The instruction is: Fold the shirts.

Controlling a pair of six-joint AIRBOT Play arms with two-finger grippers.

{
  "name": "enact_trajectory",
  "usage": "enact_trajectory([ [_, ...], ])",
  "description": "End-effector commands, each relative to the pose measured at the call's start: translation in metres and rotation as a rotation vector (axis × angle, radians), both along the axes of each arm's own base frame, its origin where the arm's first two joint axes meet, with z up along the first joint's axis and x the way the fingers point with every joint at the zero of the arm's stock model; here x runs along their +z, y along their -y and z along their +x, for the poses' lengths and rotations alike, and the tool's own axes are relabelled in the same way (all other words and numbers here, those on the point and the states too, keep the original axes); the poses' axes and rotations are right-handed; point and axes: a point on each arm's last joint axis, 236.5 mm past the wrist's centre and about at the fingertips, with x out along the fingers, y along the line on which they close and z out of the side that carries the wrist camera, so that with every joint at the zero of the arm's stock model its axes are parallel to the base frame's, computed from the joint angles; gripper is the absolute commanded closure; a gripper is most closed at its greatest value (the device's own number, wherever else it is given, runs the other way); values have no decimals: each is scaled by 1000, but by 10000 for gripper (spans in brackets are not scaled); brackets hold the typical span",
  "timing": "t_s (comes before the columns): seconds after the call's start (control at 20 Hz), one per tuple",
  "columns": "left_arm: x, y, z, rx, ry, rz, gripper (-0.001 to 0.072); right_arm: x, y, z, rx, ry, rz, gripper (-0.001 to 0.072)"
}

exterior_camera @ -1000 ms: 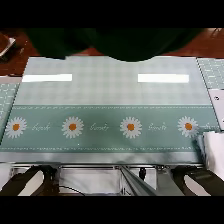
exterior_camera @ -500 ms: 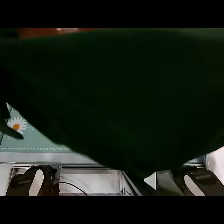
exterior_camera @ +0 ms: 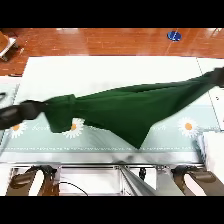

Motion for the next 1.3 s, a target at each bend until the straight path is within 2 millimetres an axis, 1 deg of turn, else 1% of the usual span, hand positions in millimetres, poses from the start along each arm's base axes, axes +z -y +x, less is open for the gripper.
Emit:
enact_trajectory([
  [0.0, -88, 15, 14, 56, -136, -85, 683, -80, 10, 57, -57, -101, 183, 684],
  [0.1, -116, 24, 29, 49, -184, -63, 681, -111, 2, 82, -45, -164, 320, 682],
  [0.15, -128, 27, 39, 64, -210, -64, 655, -124, -2, 94, -46, -190, 384, 681],
  [0.2, -139, 30, 48, 74, -238, -63, 535, -134, -7, 105, -53, -210, 434, 625],
  [0.25, -150, 32, 57, 77, -277, -60, 328, -143, -10, 115, -55, -230, 469, 410],
  [0.3, -156, 34, 63, 60, -319, -62, 202, -149, -13, 121, -42, -254, 483, 298],
  [0.35, -159, 32, 67, 28, -368, -58, 201, -152, -12, 121, -26, -290, 484, 298],
  [0.4, -155, 23, 72, 0, -400, -45, 201, -147, -6, 120, -5, -308, 477, 298],
  [0.45, -145, 6, 77, -24, -413, -20, 201, -136, 9, 117, 1, -307, 451, 298],
  [0.5, -132, -16, 81, -34, -398, 11, 201, -125, 34, 109, -15, -305, 404, 298],
  [0.55, -116, -41, 84, -28, -368, 40, 201, -115, 62, 97, -51, -297, 351, 298],
  [0.6, -103, -63, 84, -2, -337, 51, 201, -109, 92, 81, -107, -300, 298, 299],
  [0.65, -95, -81, 77, 39, -328, 46, 202, -108, 119, 60, -183, -302, 271, 299],
  [0.7, -96, -86, 63, 55, -354, 13, 202, -113, 135, 39, -266, -299, 295, 301],
  [0.75, -102, -75, 40, 16, -409, -46, 202, -124, 142, 20, -331, -301, 328, 306],
  [0.8, -110, -51, 15, -67, -472, -137, 202, -142, 139, 0, -369, -315, 361, 306],
  [0.85, -113, -23, -5, -152, -502, -230, 202, -163, 126, -21, -391, -339, 406, 306],
  [0.9, -115, 4, -21, -237, -494, -312, 202, -182, 108, -37, -390, -359, 445, 306],
  [0.95, -121, 22, -30, -292, -471, -343, 202, -198, 87, -49, -370, -365, 491, 306],
  [1.0, -133, 34, -38, -326, -459, -322, 202, -210, 66, -59, -349, -366, 546, 306],
  [1.05, -147, 39, -39, -336, -444, -278, 202, -218, 48, -67, -331, -370, 594, 306],
  [1.1, -159, 42, -37, -331, -428, -226, 202, -225, 34, -74, -313, -377, 631, 306],
  [1.2, -172, 50, -26, -329, -387, -138, 202, -236, 14, -89, -291, -408, 682, 306],
  [1.25, -177, 56, -22, -329, -367, -99, 202, -241, 8, -95, -289, -427, 696, 306],
])
